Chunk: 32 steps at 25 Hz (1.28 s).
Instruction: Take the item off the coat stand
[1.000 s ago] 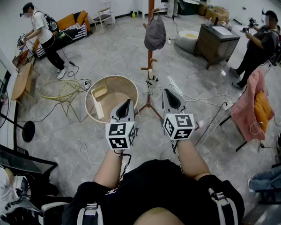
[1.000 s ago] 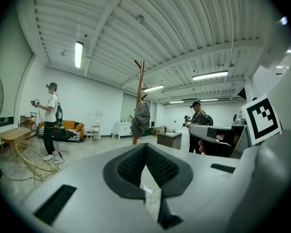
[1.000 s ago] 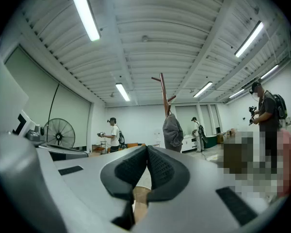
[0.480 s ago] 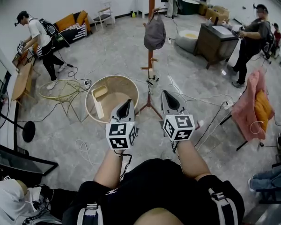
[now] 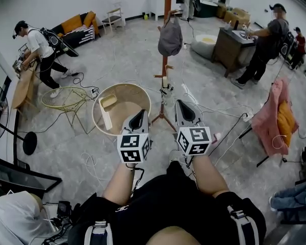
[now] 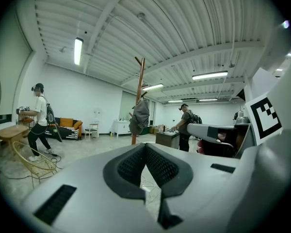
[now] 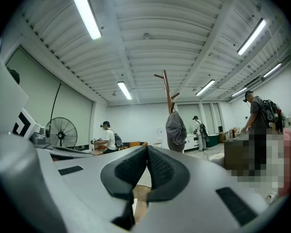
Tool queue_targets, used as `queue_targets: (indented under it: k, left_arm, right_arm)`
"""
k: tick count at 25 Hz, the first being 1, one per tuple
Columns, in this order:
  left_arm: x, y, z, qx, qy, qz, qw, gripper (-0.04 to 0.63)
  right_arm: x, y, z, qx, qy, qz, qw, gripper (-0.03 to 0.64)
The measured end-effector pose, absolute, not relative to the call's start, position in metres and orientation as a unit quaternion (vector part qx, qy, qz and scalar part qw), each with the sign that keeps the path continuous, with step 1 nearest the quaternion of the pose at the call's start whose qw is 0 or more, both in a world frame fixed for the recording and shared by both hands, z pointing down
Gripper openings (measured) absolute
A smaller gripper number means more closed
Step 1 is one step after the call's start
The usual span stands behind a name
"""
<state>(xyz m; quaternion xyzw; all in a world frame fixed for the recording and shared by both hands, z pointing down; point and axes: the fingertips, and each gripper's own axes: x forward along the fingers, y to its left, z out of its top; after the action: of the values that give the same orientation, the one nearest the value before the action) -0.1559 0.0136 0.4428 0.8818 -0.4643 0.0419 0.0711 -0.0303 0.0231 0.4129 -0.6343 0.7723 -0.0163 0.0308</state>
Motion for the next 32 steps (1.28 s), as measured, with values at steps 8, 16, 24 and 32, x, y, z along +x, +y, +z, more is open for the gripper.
queue_targets:
  k: [8, 16, 24, 32]
  left_arm:
    - [-0.133, -0.064, 0.451, 0.877, -0.474, 0.045, 0.06, 0.017]
    - [-0.067, -0.176, 0.421, 0.871, -0.488, 0.039, 0.045, 0.017]
    - [0.009, -0.268, 0.417, 0.862, -0.502, 0.048, 0.046, 0.018]
    - [0.044, -0.333, 0.409, 0.854, -0.515, 0.056, 0.047, 0.017]
  right_arm:
    - [-0.009, -0.06, 0.419, -0.621, 0.782, -0.024, 0.048, 0.015]
    - [0.057, -0.172, 0.391, -0.61, 0.79, -0.007, 0.053, 0.015]
    - [0.136, -0.265, 0.388, -0.599, 0.799, -0.012, 0.053, 0.015]
    - [0.182, -0.329, 0.38, -0.595, 0.801, -0.016, 0.058, 0.016]
